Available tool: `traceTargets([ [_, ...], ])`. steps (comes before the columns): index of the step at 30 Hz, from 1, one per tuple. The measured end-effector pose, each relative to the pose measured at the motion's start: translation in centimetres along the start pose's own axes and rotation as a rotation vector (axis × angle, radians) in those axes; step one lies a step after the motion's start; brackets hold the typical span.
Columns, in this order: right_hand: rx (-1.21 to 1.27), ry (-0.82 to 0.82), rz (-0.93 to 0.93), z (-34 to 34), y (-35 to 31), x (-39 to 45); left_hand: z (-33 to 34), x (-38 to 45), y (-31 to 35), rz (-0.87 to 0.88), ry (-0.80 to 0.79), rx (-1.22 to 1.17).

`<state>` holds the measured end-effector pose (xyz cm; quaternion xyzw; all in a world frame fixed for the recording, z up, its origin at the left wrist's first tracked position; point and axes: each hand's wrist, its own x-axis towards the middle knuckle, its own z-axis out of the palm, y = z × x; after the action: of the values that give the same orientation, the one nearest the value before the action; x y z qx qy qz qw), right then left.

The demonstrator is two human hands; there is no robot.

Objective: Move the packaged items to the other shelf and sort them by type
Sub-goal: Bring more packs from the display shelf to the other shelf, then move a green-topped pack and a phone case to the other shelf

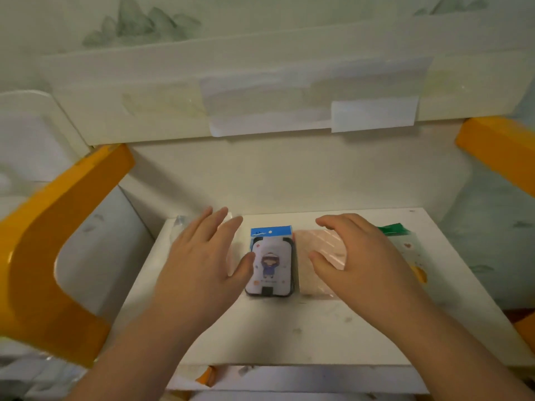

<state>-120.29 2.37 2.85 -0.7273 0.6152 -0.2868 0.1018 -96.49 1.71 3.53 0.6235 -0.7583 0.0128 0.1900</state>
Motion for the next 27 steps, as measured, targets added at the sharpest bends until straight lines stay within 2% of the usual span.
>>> traceTargets([
  [6,0.151,-0.048,-0.117,3.3,-6.4,0.6,-5.1,-3.9,-4.4,-0.08,0.11,0.106],
  [9,0.174,-0.046,-0.209,4.9,-11.6,0.7,-8.4,-6.9,-8.0,-0.116,0.217,0.126],
  [13,0.211,-0.096,-0.344,7.1,-19.6,-0.3,-12.2,-12.0,-14.3,-0.26,0.321,0.14],
  [20,0.231,-0.165,-0.533,14.2,-35.5,-4.2,-17.3,-22.8,-28.1,-0.577,0.171,0.152],
  [27,0.196,-0.266,-0.539,23.7,-46.7,-5.9,-20.8,-31.4,-40.4,-0.709,0.129,0.132],
])
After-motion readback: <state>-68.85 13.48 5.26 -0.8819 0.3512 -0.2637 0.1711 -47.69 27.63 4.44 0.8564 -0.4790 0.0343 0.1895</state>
